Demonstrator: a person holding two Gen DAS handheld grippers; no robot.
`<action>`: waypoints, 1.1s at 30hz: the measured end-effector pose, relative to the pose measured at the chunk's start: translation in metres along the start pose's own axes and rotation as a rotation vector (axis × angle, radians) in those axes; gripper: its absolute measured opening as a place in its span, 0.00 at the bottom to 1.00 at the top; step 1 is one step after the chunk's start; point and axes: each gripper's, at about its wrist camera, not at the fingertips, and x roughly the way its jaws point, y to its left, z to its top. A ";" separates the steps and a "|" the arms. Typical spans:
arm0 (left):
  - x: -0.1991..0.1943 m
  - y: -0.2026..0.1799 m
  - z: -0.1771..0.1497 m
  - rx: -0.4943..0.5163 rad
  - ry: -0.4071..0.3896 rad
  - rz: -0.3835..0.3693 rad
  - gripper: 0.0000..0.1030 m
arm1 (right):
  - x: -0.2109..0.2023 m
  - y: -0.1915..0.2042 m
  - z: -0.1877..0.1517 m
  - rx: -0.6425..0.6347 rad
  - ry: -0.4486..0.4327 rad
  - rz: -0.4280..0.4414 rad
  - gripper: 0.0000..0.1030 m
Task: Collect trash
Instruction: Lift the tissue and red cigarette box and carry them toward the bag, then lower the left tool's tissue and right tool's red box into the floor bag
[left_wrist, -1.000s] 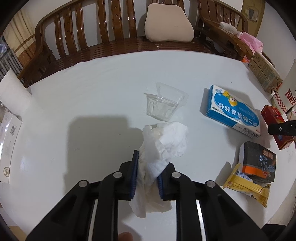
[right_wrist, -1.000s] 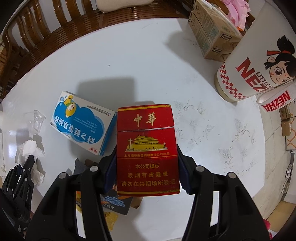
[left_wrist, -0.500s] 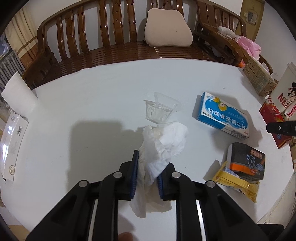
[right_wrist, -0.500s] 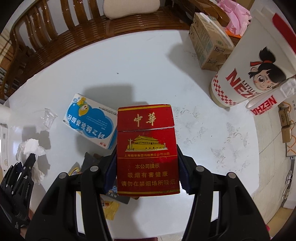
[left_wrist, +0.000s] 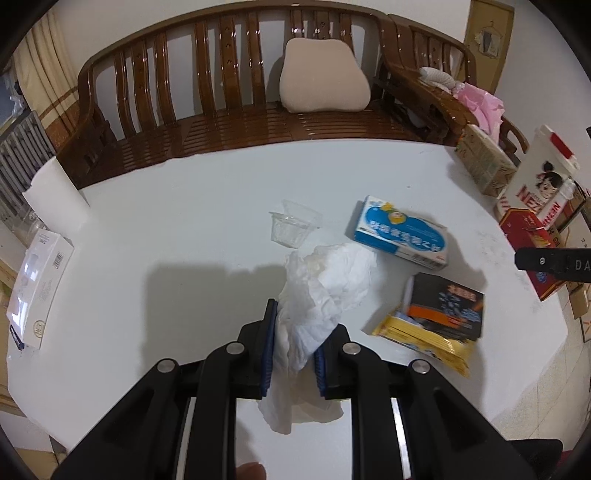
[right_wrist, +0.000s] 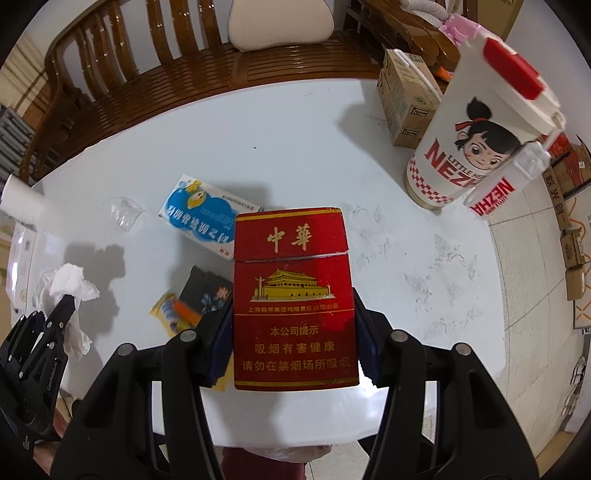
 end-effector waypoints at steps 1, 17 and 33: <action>-0.005 -0.003 -0.002 0.004 -0.004 -0.002 0.17 | -0.004 0.000 -0.004 -0.009 -0.006 0.000 0.53; -0.067 -0.053 -0.065 0.070 -0.063 -0.074 0.17 | -0.063 0.002 -0.095 -0.143 -0.081 0.053 0.53; -0.074 -0.094 -0.195 0.117 0.022 -0.175 0.17 | -0.050 -0.008 -0.228 -0.207 -0.096 0.066 0.53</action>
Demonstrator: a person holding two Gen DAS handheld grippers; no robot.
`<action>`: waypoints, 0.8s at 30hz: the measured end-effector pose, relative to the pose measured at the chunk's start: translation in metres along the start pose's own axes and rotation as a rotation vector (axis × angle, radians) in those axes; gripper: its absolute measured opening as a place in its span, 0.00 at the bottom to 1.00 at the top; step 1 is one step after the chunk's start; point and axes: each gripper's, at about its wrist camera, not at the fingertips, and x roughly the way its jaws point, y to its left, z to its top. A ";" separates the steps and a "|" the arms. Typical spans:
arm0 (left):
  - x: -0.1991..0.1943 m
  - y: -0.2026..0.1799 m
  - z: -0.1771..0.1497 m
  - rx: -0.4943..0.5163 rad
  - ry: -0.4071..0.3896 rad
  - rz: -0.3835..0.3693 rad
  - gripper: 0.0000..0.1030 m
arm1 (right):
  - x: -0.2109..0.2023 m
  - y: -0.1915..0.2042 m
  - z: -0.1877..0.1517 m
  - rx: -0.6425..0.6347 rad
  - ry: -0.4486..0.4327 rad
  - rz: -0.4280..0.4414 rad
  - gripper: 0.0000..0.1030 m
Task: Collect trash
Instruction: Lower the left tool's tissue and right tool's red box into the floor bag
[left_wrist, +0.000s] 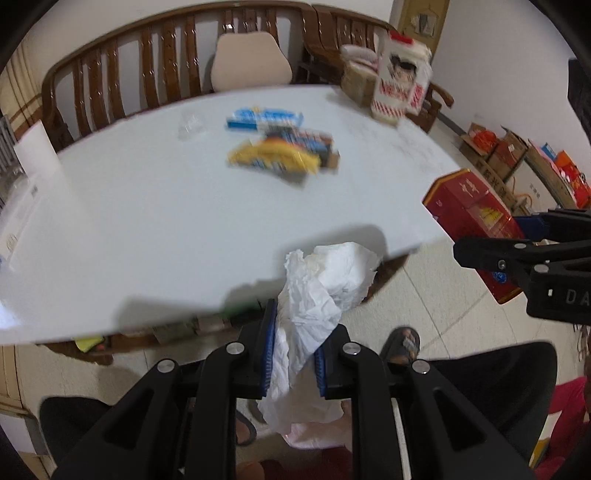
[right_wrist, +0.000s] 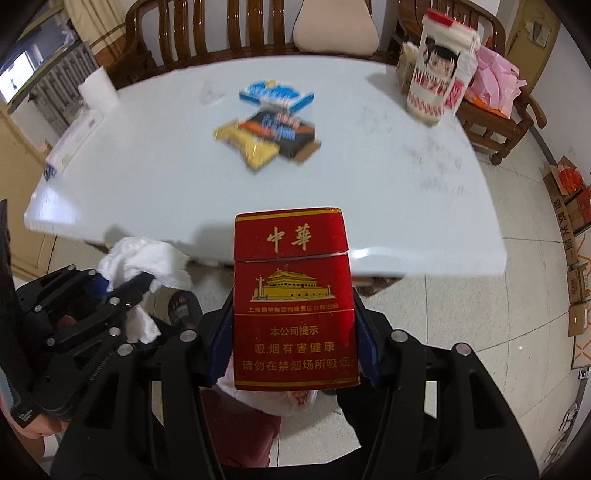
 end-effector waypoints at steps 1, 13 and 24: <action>0.007 -0.003 -0.008 -0.004 0.014 0.001 0.18 | 0.004 0.002 -0.008 -0.003 0.005 -0.002 0.53; 0.107 -0.020 -0.087 -0.052 0.186 0.016 0.18 | 0.099 -0.002 -0.085 0.028 0.115 -0.026 0.53; 0.191 -0.015 -0.140 -0.118 0.392 0.053 0.18 | 0.204 -0.006 -0.118 0.073 0.280 -0.014 0.53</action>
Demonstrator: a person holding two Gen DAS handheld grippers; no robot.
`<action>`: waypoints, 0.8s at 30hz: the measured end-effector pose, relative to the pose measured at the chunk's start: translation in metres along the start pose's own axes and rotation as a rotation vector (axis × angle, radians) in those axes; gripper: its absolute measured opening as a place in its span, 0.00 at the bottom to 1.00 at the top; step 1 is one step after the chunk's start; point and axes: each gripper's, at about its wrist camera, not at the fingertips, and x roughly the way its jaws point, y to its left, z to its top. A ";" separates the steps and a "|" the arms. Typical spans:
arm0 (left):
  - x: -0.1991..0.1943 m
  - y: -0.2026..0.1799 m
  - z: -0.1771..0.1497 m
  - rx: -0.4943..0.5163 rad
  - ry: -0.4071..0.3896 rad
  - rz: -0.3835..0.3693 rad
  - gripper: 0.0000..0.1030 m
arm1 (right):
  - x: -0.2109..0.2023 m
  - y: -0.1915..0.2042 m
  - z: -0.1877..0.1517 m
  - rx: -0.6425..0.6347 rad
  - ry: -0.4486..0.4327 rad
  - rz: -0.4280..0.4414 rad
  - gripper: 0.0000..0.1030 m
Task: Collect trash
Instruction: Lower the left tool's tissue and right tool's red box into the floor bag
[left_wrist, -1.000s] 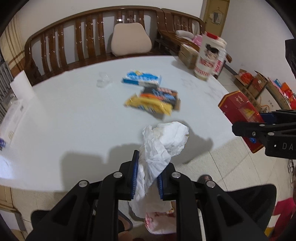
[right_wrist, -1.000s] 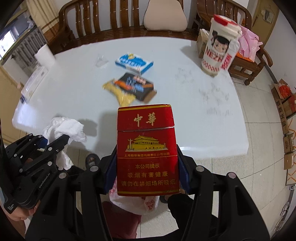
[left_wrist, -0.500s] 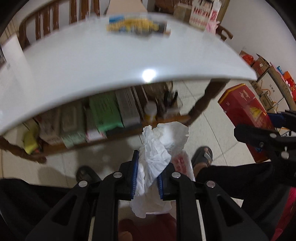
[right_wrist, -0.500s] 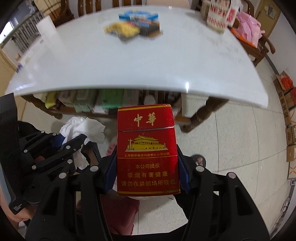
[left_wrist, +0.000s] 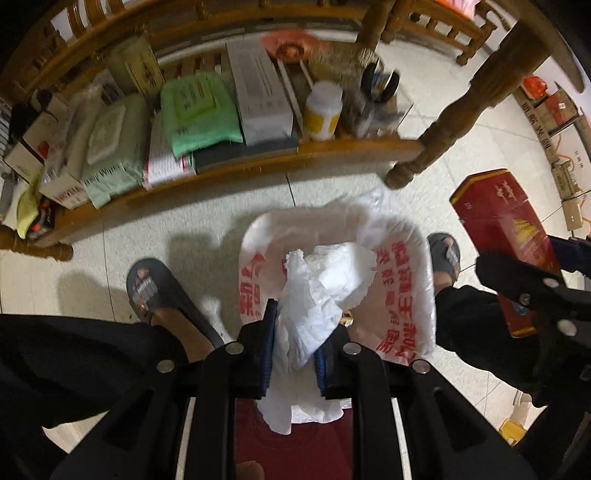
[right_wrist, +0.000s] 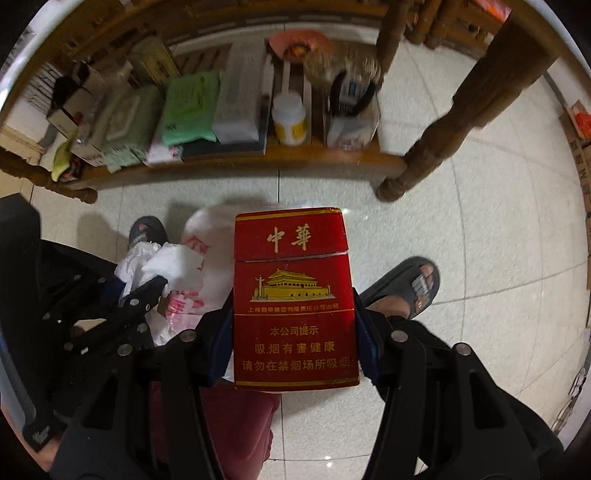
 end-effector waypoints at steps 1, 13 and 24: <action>0.005 0.000 0.000 0.000 0.007 0.009 0.18 | 0.008 -0.001 0.000 0.000 0.010 -0.005 0.53; 0.060 -0.001 -0.007 0.014 0.074 0.034 0.18 | 0.082 -0.004 -0.004 0.066 0.100 0.042 0.53; 0.089 -0.007 -0.009 0.034 0.137 0.051 0.77 | 0.119 -0.001 -0.006 0.095 0.153 0.074 0.54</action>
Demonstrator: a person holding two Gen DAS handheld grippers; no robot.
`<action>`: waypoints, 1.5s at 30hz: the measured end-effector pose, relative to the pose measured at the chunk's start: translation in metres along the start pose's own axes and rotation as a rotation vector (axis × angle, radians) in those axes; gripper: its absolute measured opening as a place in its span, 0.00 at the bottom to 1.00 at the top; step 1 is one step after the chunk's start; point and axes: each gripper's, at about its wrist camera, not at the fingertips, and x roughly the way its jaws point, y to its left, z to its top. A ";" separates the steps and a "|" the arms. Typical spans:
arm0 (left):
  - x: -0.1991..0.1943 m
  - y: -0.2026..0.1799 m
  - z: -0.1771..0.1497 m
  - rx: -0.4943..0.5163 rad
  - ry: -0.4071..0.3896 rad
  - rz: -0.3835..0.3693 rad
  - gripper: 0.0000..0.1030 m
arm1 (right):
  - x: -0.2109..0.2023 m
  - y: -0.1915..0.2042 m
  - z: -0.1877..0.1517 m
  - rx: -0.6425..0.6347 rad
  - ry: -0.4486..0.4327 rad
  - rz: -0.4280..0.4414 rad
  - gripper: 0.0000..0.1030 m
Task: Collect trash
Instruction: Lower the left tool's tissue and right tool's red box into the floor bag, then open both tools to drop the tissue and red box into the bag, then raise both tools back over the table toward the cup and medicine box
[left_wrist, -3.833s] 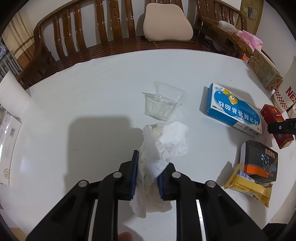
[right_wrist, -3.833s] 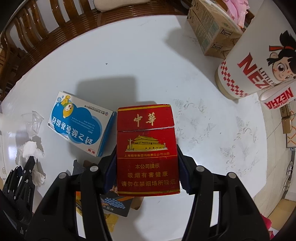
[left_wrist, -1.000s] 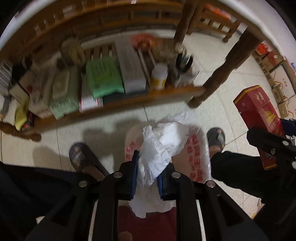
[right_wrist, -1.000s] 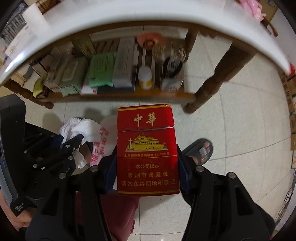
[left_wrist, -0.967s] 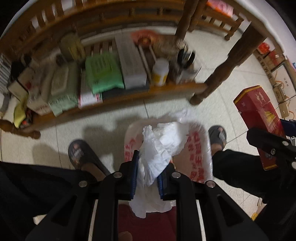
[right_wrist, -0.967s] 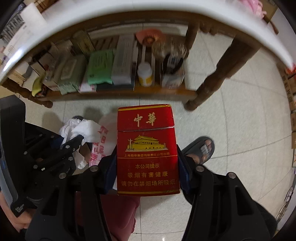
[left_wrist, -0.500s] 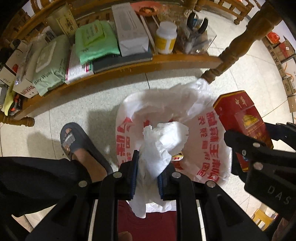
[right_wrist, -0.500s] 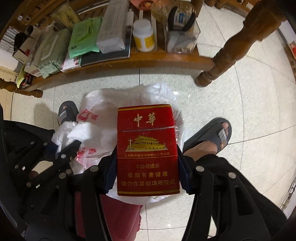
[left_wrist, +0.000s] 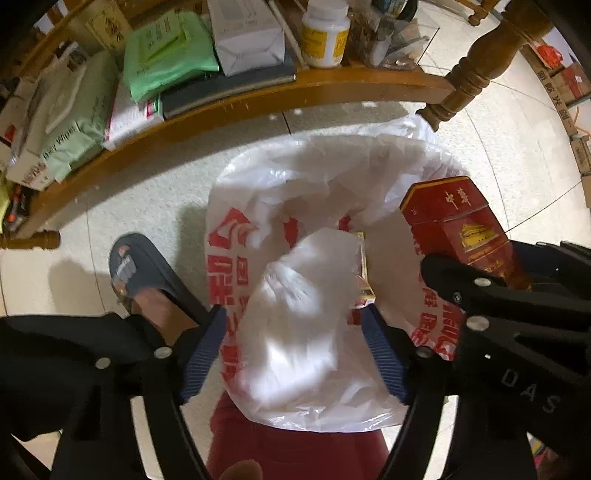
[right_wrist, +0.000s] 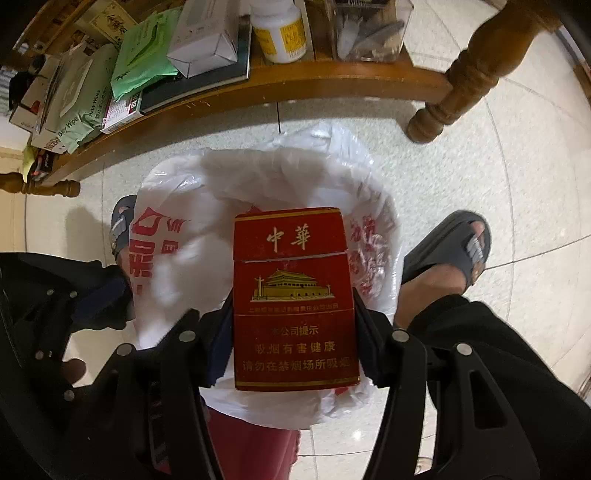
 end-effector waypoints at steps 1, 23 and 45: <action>0.001 0.001 0.000 -0.001 0.002 -0.001 0.82 | 0.002 0.000 0.000 -0.004 0.003 -0.008 0.54; -0.007 0.006 0.001 -0.023 -0.003 -0.032 0.92 | -0.005 -0.007 0.001 0.060 -0.007 0.026 0.85; -0.140 0.015 -0.001 0.043 -0.250 -0.063 0.92 | -0.151 -0.036 -0.020 0.049 -0.188 0.030 0.89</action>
